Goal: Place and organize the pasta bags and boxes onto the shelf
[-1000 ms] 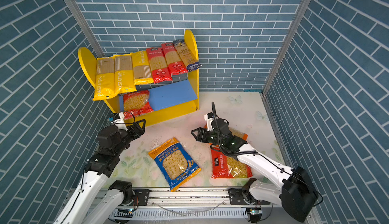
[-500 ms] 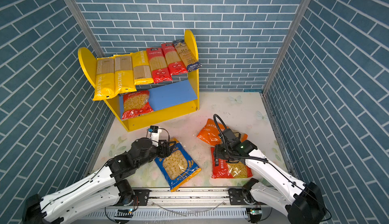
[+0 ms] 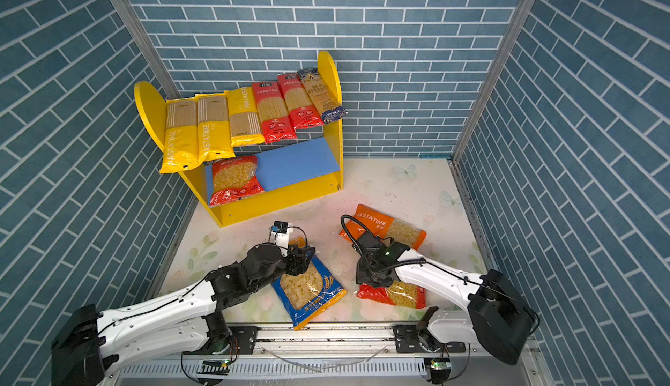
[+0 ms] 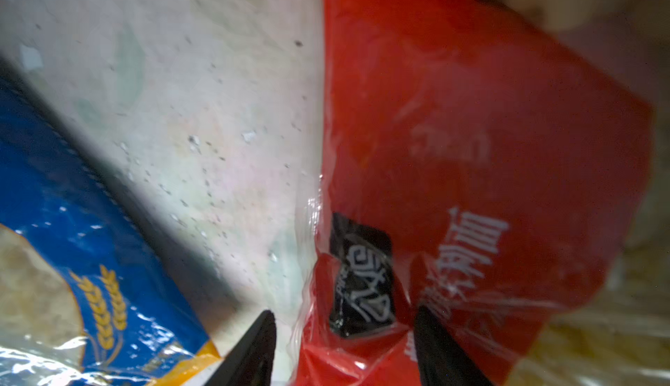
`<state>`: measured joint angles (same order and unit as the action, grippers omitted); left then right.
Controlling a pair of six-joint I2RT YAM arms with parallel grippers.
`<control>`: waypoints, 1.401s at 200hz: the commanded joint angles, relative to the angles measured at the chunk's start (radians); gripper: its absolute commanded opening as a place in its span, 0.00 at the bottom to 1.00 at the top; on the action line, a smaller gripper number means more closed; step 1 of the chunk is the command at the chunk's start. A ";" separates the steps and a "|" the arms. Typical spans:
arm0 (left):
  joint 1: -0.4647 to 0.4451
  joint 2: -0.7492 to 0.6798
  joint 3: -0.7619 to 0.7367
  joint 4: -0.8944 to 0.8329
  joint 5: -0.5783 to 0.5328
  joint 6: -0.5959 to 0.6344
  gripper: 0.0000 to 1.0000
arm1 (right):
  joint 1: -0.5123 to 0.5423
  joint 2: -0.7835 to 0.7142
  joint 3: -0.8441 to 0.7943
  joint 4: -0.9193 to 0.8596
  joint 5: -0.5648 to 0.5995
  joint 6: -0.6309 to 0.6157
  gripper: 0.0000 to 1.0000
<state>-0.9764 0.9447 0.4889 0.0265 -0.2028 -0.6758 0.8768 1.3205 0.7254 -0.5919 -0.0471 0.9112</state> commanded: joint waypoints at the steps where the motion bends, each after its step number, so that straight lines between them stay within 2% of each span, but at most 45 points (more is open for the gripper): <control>1: -0.006 -0.033 -0.021 -0.022 -0.038 -0.003 0.71 | -0.005 0.137 0.071 0.261 0.006 -0.028 0.62; 18: -0.007 -0.045 -0.021 -0.028 -0.039 -0.002 0.71 | -0.021 0.220 0.133 0.343 -0.036 -0.059 0.62; 46: -0.008 -0.024 -0.014 -0.021 -0.031 0.002 0.71 | -0.069 0.284 0.232 0.337 -0.122 -0.119 0.62; 73: -0.008 0.019 0.007 -0.015 0.005 -0.003 0.71 | -0.141 0.141 0.183 0.334 -0.218 -0.125 0.63; 101: -0.025 0.103 0.026 0.042 0.051 -0.024 0.71 | -0.228 -0.045 0.117 0.114 -0.182 -0.223 0.67; 112: -0.056 0.153 0.052 0.061 0.045 -0.024 0.71 | -0.285 -0.109 0.073 0.031 -0.161 -0.258 0.69; 138: -0.129 0.311 0.113 0.127 0.037 -0.041 0.71 | -0.452 -0.251 -0.064 -0.033 -0.207 -0.301 0.69; 157: -0.166 0.430 0.162 0.151 0.049 -0.062 0.71 | -0.535 -0.294 -0.141 -0.022 -0.240 -0.299 0.71; 180: -0.190 0.534 0.202 0.170 0.067 -0.073 0.70 | -0.613 -0.266 -0.233 0.056 -0.294 -0.292 0.71; 213: -0.188 0.581 0.121 0.315 0.089 -0.126 0.70 | -0.623 -0.224 -0.322 0.308 -0.489 -0.222 0.72; 233: -0.181 0.568 0.079 0.305 0.083 -0.137 0.70 | -0.616 -0.203 -0.348 0.409 -0.608 -0.181 0.72; 259: -0.156 0.516 0.020 0.264 0.074 -0.145 0.70 | -0.564 -0.185 -0.380 0.512 -0.677 -0.120 0.72; 280: -0.075 0.417 -0.065 0.261 0.098 -0.173 0.70 | -0.468 -0.166 -0.390 0.619 -0.680 -0.041 0.71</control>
<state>-1.1309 1.4494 0.5140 0.3183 -0.1089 -0.8124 0.3244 1.1370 0.3653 -0.1535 -0.6262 0.7631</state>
